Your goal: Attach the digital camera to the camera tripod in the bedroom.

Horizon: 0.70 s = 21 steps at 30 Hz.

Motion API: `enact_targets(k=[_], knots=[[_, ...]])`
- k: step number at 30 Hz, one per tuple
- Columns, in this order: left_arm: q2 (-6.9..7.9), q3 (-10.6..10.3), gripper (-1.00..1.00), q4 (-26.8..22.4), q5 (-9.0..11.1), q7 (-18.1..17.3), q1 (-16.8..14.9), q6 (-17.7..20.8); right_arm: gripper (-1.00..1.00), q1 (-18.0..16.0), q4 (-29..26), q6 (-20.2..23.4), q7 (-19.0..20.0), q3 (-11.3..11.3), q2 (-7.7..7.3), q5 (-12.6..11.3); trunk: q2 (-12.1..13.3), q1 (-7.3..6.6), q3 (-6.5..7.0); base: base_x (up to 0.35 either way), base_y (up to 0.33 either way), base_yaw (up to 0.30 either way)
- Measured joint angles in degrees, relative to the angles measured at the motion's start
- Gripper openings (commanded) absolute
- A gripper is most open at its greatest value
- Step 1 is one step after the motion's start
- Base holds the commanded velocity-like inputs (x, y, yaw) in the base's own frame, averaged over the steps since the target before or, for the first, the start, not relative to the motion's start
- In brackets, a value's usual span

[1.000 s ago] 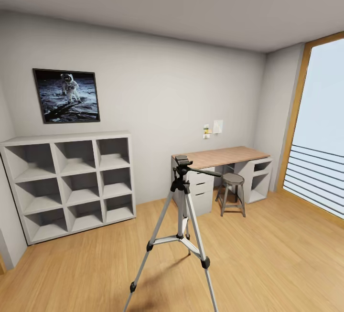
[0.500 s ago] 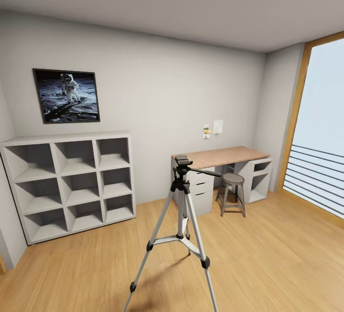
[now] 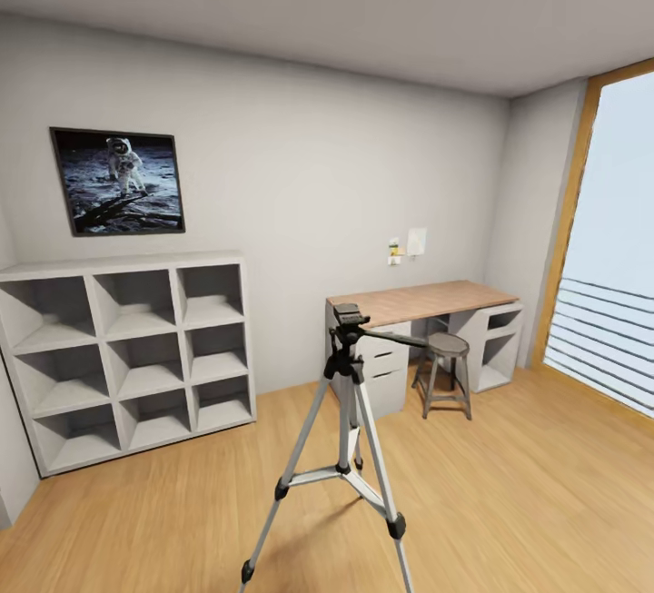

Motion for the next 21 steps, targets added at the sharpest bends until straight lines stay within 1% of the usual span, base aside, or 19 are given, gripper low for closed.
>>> enact_targets(k=[11,21], knots=[[-0.07,0.0,-1.0,0.0,-0.1,0.0,0.0,0.0,1.0,0.0,0.0,0.0,0.0,0.0,-0.07,0.0,0.0,0.01,0.0,0.262,0.0,0.0],[-0.09,0.0,-1.0,0.0,-0.1,0.0,0.0,0.0,1.0,0.0,0.0,0.1,0.0,0.0,-0.07,0.0,0.0,0.02,0.0,0.198,0.0,0.0]])
